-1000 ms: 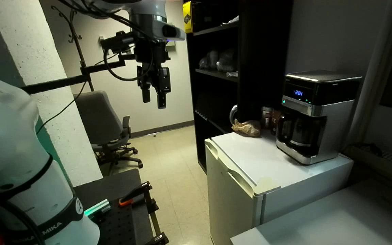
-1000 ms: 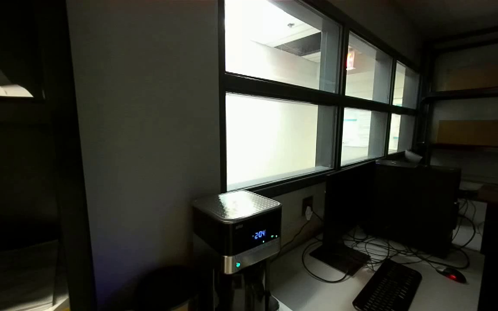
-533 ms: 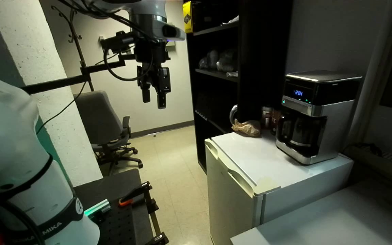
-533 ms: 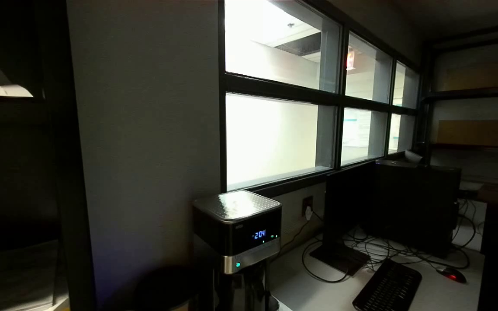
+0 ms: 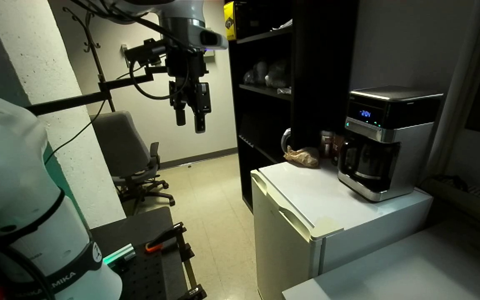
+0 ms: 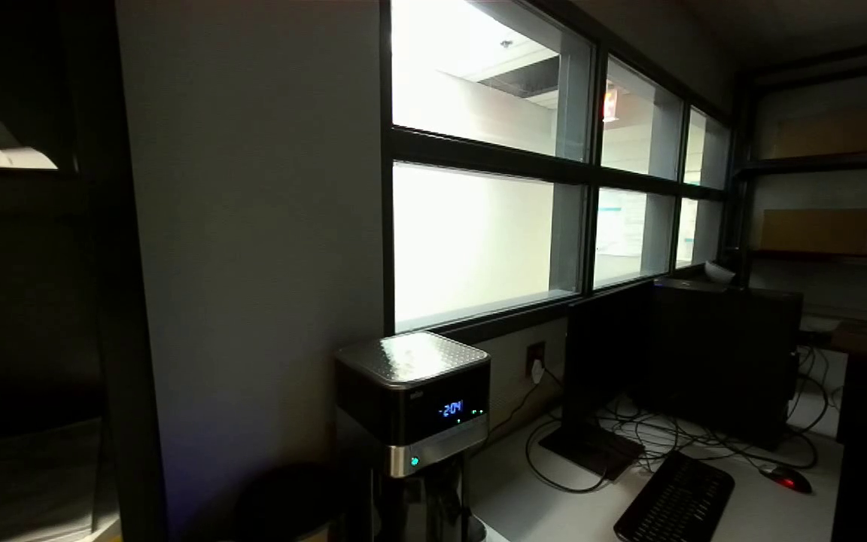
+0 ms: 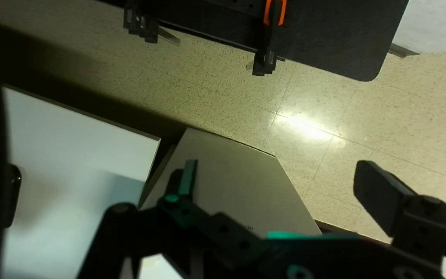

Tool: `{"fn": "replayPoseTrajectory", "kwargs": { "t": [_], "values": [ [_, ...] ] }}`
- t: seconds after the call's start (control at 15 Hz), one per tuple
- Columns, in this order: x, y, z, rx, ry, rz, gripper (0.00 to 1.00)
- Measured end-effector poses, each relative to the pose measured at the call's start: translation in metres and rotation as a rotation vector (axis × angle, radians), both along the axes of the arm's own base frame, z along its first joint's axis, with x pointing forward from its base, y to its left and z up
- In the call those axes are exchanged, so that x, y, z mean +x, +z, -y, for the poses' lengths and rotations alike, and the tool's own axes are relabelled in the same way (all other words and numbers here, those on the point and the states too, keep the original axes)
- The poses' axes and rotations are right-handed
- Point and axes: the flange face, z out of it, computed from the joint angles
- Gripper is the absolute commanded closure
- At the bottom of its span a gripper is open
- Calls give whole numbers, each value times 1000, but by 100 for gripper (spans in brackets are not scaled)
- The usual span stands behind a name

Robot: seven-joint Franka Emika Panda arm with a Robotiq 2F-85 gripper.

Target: Press the coffee maker button

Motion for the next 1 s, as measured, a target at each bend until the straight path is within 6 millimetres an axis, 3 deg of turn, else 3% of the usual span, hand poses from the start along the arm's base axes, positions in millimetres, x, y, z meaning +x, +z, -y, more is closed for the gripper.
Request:
{"fn": "replayPoseTrajectory", "kwargs": {
  "t": [0.47,0.53,0.6,1.0],
  "values": [
    [41,-11,1,-27,46,113,0],
    [49,-12,1,-32,54,130,25],
    [57,-14,2,-34,64,148,26],
    [110,-24,7,-40,130,257,71]
  ]
}}
